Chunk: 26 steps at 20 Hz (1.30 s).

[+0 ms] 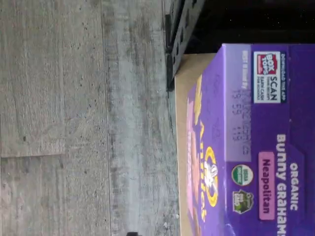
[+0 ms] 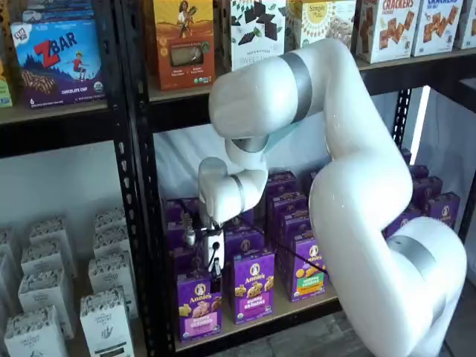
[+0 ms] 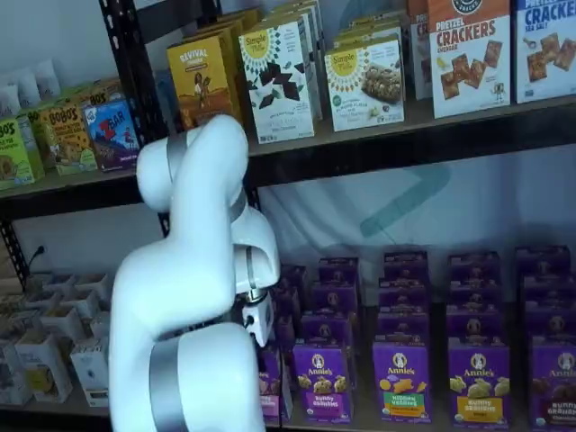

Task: Pick up the purple box with a pink patch in the middle, on the bottom shelf, the first box from the left

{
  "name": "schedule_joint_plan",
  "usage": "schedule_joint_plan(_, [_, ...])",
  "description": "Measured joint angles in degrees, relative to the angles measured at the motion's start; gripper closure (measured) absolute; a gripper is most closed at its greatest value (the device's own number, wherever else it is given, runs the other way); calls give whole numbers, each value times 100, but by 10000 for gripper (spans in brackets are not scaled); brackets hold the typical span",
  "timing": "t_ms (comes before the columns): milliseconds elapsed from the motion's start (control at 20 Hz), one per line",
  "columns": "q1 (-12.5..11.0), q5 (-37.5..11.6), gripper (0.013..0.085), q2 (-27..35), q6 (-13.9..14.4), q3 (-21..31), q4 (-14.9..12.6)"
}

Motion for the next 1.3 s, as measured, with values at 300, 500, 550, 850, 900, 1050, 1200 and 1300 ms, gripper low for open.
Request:
schedule_joint_plan(300, [-35,89,130,47,-42,-70,6])
schedule_joint_plan(500, [-45,183,130,106,-35,-172,-10])
schedule_joint_plan(550, [-45,211,130,130,-32,-208,-12])
schedule_joint_plan(850, [-16,276,130,282,70,-402,-93])
schedule_joint_plan(900, [-11,283,130,309,87,-435,-106])
schedule_joint_plan(1050, [-1,337,130,390,137,-544,-150])
schedule_joint_plan(1200, [5,412,130,464,209,-647,-223])
schedule_joint_plan(1300, [13,443,130,516,262,-706,-274])
